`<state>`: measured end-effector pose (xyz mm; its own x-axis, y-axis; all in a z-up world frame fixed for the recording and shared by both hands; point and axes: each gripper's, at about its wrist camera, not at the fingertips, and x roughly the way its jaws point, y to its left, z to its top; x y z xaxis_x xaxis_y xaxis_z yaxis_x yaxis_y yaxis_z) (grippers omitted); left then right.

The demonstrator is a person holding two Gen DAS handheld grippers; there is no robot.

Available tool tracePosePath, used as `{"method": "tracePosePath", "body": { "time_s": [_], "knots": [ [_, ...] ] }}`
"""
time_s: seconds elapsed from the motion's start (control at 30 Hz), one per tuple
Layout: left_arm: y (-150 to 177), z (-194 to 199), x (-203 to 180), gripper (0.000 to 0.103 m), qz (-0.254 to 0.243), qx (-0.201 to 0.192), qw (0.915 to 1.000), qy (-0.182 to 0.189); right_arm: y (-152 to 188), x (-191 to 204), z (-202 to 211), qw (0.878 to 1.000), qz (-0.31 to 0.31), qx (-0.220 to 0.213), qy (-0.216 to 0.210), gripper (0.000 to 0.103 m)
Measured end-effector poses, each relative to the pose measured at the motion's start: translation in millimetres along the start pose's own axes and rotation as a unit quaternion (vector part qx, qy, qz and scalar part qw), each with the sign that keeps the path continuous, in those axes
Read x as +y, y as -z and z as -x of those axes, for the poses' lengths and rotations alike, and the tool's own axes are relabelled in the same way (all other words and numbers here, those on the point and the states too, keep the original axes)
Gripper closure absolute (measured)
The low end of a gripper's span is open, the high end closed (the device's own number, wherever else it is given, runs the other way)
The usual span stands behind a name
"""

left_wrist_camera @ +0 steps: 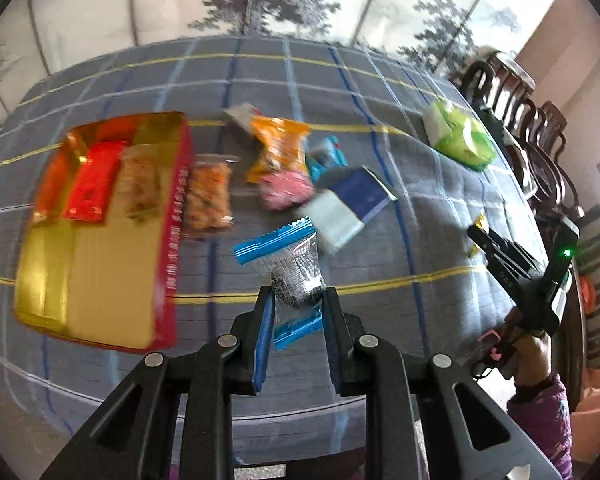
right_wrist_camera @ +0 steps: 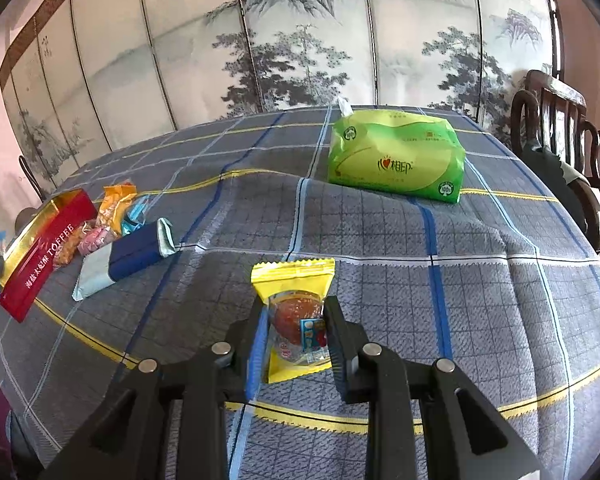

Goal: Organize snacks
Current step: 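Carry the blue-strip packet into the gold tin and open the left tool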

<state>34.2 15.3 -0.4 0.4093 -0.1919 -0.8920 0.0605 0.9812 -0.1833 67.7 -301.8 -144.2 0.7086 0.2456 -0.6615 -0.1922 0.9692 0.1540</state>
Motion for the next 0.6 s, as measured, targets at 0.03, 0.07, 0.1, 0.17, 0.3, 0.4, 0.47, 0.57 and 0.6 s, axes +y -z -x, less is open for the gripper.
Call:
{"method": "tracePosePath", "body": {
  "time_s": [0.03, 0.07, 0.1, 0.17, 0.3, 0.4, 0.47, 0.57, 0.6],
  "knots": [
    [0, 2, 4, 0.082, 0.003, -0.004, 1.0, -0.004, 0, 0, 0, 1.0, 0.0, 0.001, 0.001, 0.075],
    [0, 4, 10, 0.082, 0.007, -0.009, 0.9999, -0.01, 0, 0, -1, 1.0, 0.001, 0.003, 0.002, 0.075],
    [0, 6, 16, 0.082, 0.009, -0.016, 0.9996, -0.019, 0, 0, -1, 1.0, 0.001, 0.004, 0.002, 0.075],
    [-1, 9, 26, 0.082, 0.013, -0.03, 0.9987, -0.038, 0, 0, -2, 1.0, 0.001, 0.006, 0.004, 0.075],
    [-1, 17, 48, 0.082, 0.018, -0.059, 0.9947, -0.082, 0, 0, -3, 1.0, 0.001, 0.01, 0.007, 0.075],
    [1, 18, 61, 0.082, 0.022, -0.071, 0.9919, -0.103, -1, 2, -5, 1.0, 0.001, 0.014, 0.009, 0.075],
    [2, 18, 69, 0.082, 0.023, -0.077, 0.9894, -0.121, -1, 1, -5, 1.0, 0.002, 0.015, 0.01, 0.075],
    [4, 15, 82, 0.082, 0.029, -0.081, 0.9869, -0.137, -1, 1, -7, 1.0, 0.002, 0.018, 0.012, 0.075],
    [4, 14, 87, 0.082, 0.031, -0.083, 0.9855, -0.145, -1, 1, -7, 1.0, 0.003, 0.018, 0.013, 0.075]
  ]
}}
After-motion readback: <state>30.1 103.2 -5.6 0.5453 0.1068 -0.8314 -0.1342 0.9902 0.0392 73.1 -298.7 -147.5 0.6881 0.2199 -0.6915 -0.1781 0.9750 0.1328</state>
